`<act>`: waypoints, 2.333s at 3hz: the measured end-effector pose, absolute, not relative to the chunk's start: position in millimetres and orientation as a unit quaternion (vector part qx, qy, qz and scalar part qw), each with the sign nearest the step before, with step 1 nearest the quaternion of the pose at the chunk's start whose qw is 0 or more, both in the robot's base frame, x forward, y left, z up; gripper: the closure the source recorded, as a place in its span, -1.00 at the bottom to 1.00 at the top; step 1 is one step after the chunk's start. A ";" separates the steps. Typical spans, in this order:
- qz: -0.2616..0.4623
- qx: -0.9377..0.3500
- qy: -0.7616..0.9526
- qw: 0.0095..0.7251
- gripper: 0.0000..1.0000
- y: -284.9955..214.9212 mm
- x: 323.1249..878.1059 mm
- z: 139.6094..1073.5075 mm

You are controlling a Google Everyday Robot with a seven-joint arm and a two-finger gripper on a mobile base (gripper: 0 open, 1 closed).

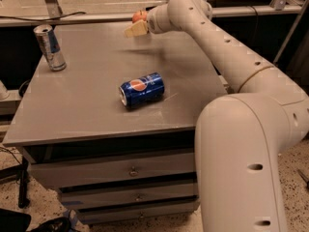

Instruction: Pick apple

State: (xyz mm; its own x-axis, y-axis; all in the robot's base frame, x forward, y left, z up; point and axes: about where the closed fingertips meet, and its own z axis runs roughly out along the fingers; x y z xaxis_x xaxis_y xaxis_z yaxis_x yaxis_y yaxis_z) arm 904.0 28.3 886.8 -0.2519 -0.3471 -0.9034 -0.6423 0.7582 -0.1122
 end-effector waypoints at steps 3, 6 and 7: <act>0.115 -0.304 0.788 0.523 -1.00 34.4 966.6 853.9; 0.111 -0.305 0.781 0.534 -0.21 41.3 981.8 848.5; 0.104 -0.307 0.777 0.540 0.28 36.9 984.0 853.5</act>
Offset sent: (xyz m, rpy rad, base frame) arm 0.0411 -0.0179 -0.0076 -0.0204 -0.0276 -0.0634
